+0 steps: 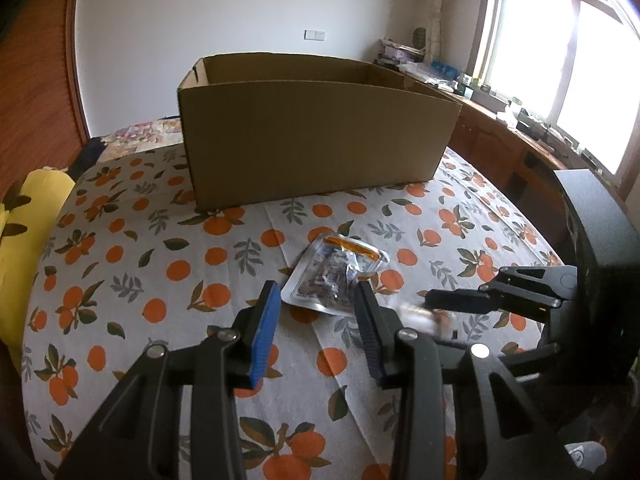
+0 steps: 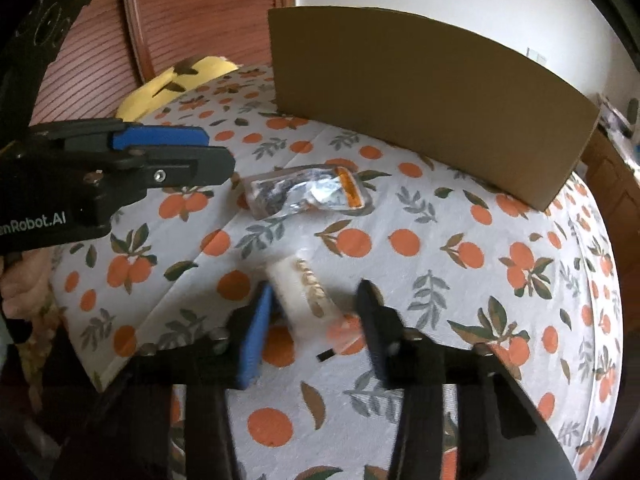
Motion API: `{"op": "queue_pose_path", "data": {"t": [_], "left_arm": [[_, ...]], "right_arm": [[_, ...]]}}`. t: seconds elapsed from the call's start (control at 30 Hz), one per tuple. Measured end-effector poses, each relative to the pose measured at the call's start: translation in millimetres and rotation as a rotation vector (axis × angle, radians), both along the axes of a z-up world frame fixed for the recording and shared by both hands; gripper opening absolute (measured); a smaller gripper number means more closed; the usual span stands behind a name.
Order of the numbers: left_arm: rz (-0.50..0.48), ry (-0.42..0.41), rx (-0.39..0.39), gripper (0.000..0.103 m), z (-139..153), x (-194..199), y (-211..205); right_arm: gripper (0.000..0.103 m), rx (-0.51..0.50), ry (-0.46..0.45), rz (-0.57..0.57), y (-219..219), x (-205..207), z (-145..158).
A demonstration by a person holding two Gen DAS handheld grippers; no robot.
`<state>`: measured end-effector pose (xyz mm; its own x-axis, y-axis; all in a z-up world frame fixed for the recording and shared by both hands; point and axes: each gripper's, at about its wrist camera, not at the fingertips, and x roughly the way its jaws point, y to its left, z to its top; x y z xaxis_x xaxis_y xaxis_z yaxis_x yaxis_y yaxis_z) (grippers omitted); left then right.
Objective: Organize snacks
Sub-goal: 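Close the right tool on the white wrapper while the left tool lowers onto the clear foil packet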
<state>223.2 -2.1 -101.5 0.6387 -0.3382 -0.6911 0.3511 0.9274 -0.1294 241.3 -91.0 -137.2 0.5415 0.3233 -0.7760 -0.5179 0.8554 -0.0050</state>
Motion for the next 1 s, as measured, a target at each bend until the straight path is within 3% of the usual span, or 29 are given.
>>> {"op": "queue_pose_path", "data": {"t": [0.3, 0.7, 0.83, 1.0], "left_arm": [[-0.089, 0.013, 0.072, 0.041, -6.2, 13.1, -27.3], [-0.177, 0.066, 0.228, 0.043, -22.2, 32.6, -60.0], [-0.177, 0.069, 0.310, 0.043, -30.2, 37.8, -69.2], [-0.167, 0.083, 0.314, 0.043, -32.0, 48.7, -70.1]], "right_arm": [[0.019, 0.081, 0.032, -0.093, -41.4, 12.3, 2.2], [0.019, 0.170, 0.044, -0.092, -56.3, 14.1, 2.3], [0.019, 0.150, 0.029, -0.088, -55.7, 13.5, 2.4], [0.019, 0.143, 0.020, -0.083, -57.5, 12.1, 3.2]]}}
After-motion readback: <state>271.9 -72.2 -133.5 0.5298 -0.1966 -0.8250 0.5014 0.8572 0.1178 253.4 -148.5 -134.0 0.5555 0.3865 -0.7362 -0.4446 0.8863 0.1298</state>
